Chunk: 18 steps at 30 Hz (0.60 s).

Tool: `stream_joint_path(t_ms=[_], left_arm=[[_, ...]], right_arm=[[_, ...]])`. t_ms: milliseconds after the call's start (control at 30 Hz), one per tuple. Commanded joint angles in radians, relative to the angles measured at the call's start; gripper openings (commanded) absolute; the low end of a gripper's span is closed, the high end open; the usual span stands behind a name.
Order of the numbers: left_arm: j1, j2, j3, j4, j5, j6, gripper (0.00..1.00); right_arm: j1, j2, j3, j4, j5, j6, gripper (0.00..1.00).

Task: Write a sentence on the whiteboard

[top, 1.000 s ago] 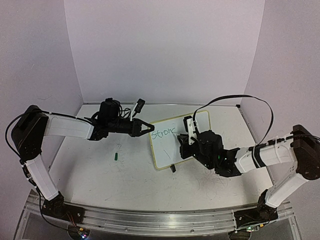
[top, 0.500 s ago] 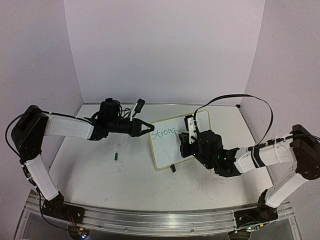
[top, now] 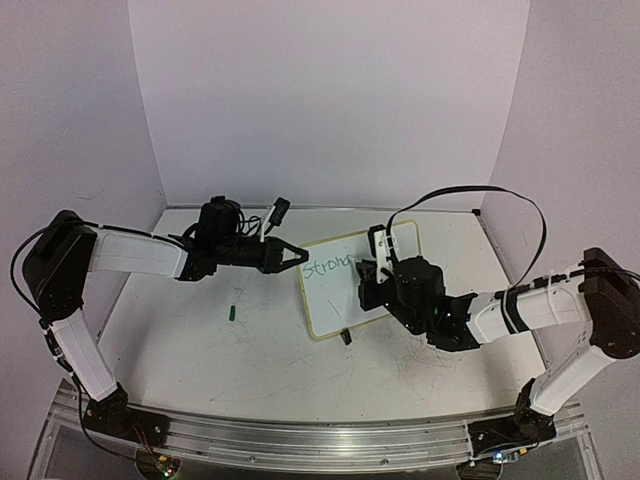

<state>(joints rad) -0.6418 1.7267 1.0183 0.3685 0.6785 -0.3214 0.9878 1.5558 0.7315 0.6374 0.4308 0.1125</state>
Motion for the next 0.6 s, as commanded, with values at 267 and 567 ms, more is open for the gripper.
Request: stream_joint_path(t_ms=[267,567], left_arm=[[-0.004,-0.059,0.018,0.032,0.0,0.036,0.0],[-0.004,-0.062,0.017,0.032,0.0,0.036,0.0]], right_arm=[[-0.006,-0.019,-0.03,-0.074,0.004,0.077,0.0],[0.002,-0.022,-0.041,-0.093,0.007,0.095,0.0]])
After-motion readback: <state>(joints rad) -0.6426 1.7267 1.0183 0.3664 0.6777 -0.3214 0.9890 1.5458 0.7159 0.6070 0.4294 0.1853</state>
